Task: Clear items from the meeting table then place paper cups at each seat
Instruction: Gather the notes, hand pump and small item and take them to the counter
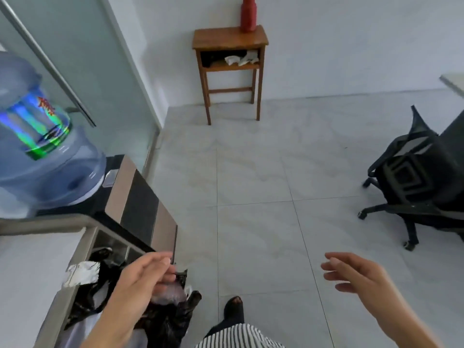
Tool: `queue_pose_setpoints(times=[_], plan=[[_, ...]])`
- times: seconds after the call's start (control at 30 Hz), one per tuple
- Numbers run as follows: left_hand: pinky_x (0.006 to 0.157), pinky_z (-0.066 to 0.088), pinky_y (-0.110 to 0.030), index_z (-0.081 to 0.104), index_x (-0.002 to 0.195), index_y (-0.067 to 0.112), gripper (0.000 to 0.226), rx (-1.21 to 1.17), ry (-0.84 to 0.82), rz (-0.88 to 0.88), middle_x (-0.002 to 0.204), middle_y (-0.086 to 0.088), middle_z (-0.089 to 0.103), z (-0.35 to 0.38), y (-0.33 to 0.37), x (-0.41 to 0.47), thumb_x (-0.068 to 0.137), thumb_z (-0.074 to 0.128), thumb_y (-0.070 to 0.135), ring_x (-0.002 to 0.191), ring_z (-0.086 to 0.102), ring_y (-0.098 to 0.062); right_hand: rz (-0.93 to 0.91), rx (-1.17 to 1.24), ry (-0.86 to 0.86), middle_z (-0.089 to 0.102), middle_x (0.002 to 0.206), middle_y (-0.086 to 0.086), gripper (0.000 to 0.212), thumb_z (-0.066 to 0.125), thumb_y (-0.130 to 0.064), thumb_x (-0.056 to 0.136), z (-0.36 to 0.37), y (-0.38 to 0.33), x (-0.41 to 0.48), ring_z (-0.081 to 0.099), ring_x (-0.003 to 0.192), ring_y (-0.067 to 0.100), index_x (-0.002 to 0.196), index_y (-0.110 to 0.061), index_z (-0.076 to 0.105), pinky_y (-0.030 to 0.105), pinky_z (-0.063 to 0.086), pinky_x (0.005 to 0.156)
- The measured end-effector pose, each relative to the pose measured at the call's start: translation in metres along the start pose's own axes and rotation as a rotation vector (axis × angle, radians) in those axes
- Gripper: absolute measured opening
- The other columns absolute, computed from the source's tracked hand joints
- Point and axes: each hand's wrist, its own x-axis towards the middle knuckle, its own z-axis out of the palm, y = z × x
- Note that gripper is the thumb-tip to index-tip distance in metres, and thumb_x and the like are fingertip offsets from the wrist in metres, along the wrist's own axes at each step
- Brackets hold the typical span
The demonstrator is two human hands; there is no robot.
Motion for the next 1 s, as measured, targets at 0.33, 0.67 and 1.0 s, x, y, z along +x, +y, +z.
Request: queue_pose_setpoints(times=[0.33, 0.67, 1.0], plan=[[0.079, 0.054, -0.039, 0.068, 0.101, 0.016, 0.015, 0.162, -0.28, 0.145, 0.091, -0.011, 0.073, 0.115, 0.154, 0.201, 0.093, 0.055, 0.018, 0.087, 0.07, -0.025, 0.053, 0.153, 0.21, 0.078, 0.085, 0.004, 0.015, 0.059, -0.009, 0.091, -0.054, -0.068, 0.125, 0.073, 0.076, 0.017, 0.099, -0.011, 0.072, 0.039, 0.054, 0.074], [0.068, 0.05, -0.027, 0.068, 0.095, 0.019, 0.029, 0.247, -0.42, 0.136, 0.082, -0.003, 0.076, 0.294, 0.276, 0.349, 0.075, 0.068, 0.041, 0.077, 0.07, -0.016, 0.071, 0.103, 0.221, 0.078, 0.085, 0.0, 0.014, 0.062, -0.015, 0.091, -0.163, -0.147, 0.348, 0.073, 0.077, 0.013, 0.101, -0.016, 0.071, 0.032, 0.054, 0.071], [0.068, 0.053, -0.037, 0.069, 0.096, 0.011, 0.018, 0.182, -0.305, 0.057, 0.08, -0.009, 0.076, 0.382, 0.354, 0.506, 0.082, 0.066, 0.023, 0.078, 0.072, -0.029, -0.001, 0.016, 0.2, 0.077, 0.088, 0.003, 0.013, 0.064, -0.014, 0.09, -0.236, -0.257, 0.551, 0.072, 0.081, 0.017, 0.099, -0.02, 0.071, 0.034, 0.053, 0.073]])
